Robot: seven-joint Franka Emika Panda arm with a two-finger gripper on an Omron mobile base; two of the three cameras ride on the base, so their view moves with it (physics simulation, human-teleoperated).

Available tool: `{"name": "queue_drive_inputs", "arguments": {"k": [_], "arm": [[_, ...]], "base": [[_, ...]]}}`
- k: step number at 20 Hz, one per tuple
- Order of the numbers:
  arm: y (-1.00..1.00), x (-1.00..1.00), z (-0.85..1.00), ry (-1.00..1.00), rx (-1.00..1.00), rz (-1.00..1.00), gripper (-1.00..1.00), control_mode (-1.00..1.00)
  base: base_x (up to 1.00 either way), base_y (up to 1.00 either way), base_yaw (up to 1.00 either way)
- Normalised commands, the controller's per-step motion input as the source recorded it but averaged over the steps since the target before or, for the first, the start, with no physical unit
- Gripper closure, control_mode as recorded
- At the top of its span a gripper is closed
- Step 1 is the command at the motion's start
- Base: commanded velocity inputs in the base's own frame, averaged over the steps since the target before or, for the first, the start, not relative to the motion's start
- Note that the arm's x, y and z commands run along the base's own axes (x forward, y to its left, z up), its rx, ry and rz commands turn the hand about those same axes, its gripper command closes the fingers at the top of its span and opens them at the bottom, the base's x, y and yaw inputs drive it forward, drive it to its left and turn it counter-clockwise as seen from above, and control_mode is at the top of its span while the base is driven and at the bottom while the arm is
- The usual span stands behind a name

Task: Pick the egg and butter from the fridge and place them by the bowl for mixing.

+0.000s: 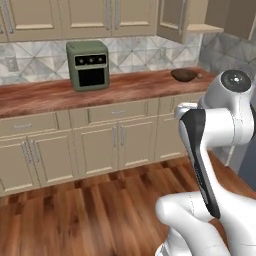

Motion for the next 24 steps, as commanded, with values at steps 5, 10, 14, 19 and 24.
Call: {"name": "queue_drive_inputs", "arguments": {"k": [5,10,14,19,24], "arm": [[0.0,0.0,0.0,0.0,0.0,0.0,1.0,1.0],[0.0,0.0,0.0,0.0,0.0,0.0,1.0,1.0],[0.0,0.0,0.0,0.0,0.0,0.0,1.0,1.0],[0.0,0.0,0.0,0.0,0.0,0.0,1.0,1.0],[0.0,0.0,0.0,0.0,0.0,0.0,1.0,1.0]], "base": [[0.61,-0.12,-0.16],[0.61,-0.16,-0.15],[0.54,-0.22,-0.19],[0.42,-0.2,-0.31],[0.36,-0.17,-0.38]]}}
